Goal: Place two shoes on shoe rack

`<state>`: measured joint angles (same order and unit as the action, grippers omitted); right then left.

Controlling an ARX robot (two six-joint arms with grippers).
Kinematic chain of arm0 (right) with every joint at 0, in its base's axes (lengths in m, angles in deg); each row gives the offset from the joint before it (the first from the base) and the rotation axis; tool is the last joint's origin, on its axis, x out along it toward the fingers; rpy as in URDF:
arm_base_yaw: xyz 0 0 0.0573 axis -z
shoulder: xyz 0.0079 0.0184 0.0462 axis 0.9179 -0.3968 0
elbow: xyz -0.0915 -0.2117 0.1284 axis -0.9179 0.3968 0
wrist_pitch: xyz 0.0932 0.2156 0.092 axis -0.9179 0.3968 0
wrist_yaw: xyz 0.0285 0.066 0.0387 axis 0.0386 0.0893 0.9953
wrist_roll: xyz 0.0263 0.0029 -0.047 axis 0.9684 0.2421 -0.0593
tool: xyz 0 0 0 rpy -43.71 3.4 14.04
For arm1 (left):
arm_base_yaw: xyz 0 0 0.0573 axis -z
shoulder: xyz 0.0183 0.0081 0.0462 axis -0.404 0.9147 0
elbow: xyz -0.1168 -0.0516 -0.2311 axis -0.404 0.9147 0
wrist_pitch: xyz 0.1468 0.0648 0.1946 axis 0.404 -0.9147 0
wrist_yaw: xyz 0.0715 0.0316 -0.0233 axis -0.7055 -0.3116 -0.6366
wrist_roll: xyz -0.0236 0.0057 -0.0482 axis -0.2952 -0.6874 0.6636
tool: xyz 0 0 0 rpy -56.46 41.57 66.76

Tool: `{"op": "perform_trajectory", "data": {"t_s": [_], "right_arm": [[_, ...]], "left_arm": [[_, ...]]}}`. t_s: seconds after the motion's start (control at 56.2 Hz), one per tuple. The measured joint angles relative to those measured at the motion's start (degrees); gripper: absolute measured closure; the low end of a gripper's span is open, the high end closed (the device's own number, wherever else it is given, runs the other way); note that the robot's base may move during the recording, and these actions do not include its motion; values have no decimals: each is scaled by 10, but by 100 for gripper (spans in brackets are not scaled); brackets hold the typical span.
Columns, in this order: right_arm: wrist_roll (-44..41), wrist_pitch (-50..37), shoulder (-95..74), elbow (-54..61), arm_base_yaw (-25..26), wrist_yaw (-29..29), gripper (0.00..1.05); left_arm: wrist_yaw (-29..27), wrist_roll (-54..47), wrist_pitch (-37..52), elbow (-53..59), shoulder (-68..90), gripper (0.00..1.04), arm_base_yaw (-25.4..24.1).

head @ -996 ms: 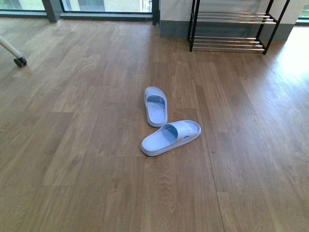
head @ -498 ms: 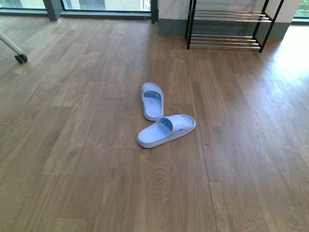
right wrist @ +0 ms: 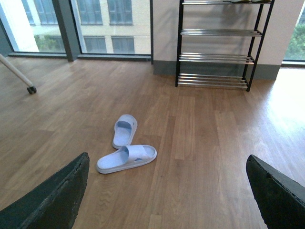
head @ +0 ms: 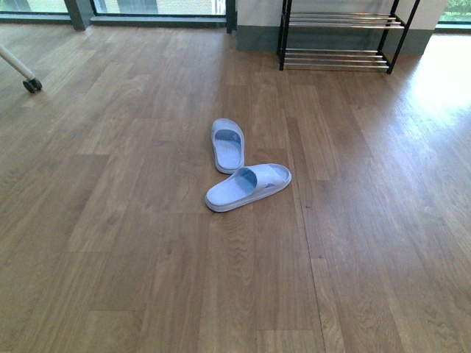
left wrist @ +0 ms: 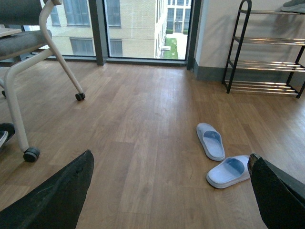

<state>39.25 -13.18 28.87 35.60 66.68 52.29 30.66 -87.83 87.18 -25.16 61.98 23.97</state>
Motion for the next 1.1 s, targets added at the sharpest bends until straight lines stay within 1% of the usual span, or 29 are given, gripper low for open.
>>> {"op": "perform_trajectory", "data": {"t_s": [1.103], "right_arm": [[0,0,0,0,0,3,9]], "left_arm": [[0,0,0,0,0,9,0]]}}
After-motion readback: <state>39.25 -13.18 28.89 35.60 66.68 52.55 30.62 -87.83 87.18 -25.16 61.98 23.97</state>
